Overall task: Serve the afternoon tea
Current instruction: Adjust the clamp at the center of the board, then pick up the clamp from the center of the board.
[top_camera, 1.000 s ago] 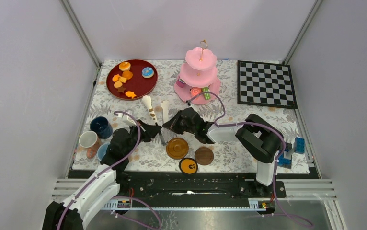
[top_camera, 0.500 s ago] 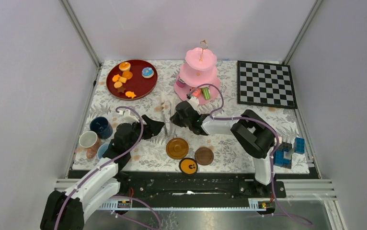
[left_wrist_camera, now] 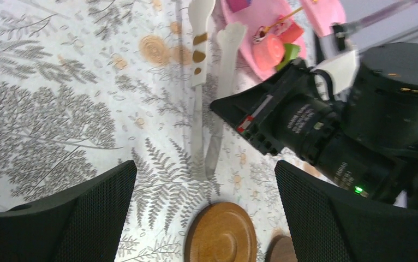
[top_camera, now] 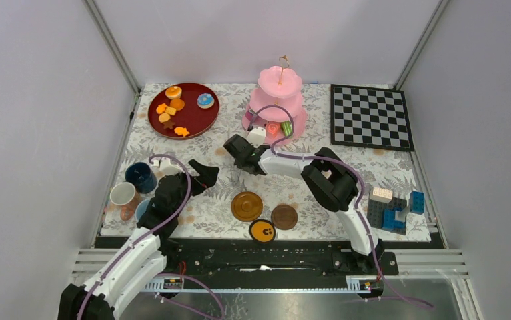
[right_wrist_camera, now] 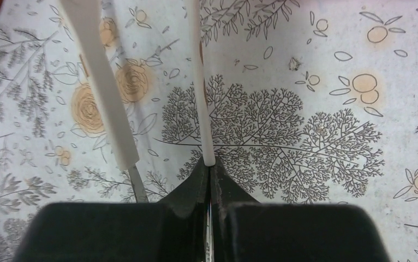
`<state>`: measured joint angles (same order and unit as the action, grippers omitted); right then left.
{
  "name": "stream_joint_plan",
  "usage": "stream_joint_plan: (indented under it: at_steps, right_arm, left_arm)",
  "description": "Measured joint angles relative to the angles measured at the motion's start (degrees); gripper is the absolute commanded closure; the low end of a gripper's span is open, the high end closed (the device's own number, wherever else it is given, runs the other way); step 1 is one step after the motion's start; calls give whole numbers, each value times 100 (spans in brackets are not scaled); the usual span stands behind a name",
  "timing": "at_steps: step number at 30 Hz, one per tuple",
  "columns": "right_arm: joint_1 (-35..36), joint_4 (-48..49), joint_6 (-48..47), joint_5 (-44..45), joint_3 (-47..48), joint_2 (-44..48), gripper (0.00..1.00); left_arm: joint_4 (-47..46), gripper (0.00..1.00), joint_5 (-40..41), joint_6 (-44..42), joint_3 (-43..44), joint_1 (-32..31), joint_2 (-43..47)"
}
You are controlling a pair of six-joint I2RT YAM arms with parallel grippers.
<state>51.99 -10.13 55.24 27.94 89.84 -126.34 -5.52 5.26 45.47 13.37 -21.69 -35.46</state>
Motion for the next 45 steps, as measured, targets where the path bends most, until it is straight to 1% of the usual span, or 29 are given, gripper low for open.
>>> stream_joint_plan:
  at_steps: [3, 8, 13, 16, 17, 18, 19, 22, 24, 25, 28, 31, 35, 36, 37, 42, 45]
  right_arm:
    - [52, -166, -7, 87, 177, -122, 77]
    - [114, -286, -33, 114, 282, -146, 54]
    - [118, -236, -153, 87, 232, -70, 30]
    - [94, -37, -341, 57, -280, 363, 16]
    - [72, 81, -442, -24, -625, 675, 11]
    - [35, 181, -520, -90, -890, 940, 4]
    - [-42, 398, -667, -216, -1300, 1364, 1]
    - [-404, 1224, -1121, -433, -2444, 2651, 0]
    - [-789, 2096, -1495, -568, -3370, 3689, 0]
    - [-1005, 2507, -1644, -638, -3779, 4144, 0]
    - [-1558, 3504, -1904, -767, -4680, 4911, 0]
    - [-1978, 4212, -2059, -863, -5453, 5136, 0]
    - [-2253, 4708, -2164, -979, -6262, 5143, 1]
    - [-2291, 4791, -2186, -1010, -6387, 5154, 0]
    - [-2315, 4887, -2203, -1025, -6489, 5167, 0]
    - [-2337, 5427, -2267, -1117, -6695, 5300, 0]
    - [-2341, 5687, -2284, -1152, -6695, 5302, 0]
  left_arm:
    - [50, 1, 179, 74, 0, 0, -278]
    - [223, 1, 315, 155, 15, 0, -911]
    - [94, 1, 236, 83, 181, -2, -1589]
    - [-144, 1, 192, -85, 317, -105, -2028]
    - [-192, 1, 203, -140, 358, -181, -2135]
    - [-247, 1, 254, -229, 424, -326, -2267]
    - [-319, 1, 334, -341, 498, -507, -2402]
    - [-540, 1, 636, -682, 769, -1099, -2813]
    - [-669, 1, 831, -925, 1027, -1384, -3195]
    - [-699, 1, 925, -1025, 1178, -1462, -3427]
    - [-710, 1, 1224, -1303, 1735, -1539, -4269]
    - [-699, 1, 1458, -1526, 2114, -1558, -4905]
    - [-695, 1, 1709, -1753, 2498, -1576, -5565]
    - [-697, 4, 1753, -1792, 2559, -1578, -5689]
    - [-704, 5, 1805, -1829, 2616, -1585, -5838]
    - [-909, 9, 2164, -1908, 2643, -1663, -6033]
    - [-1108, 14, 2345, -1915, 2636, -1707, -6148]
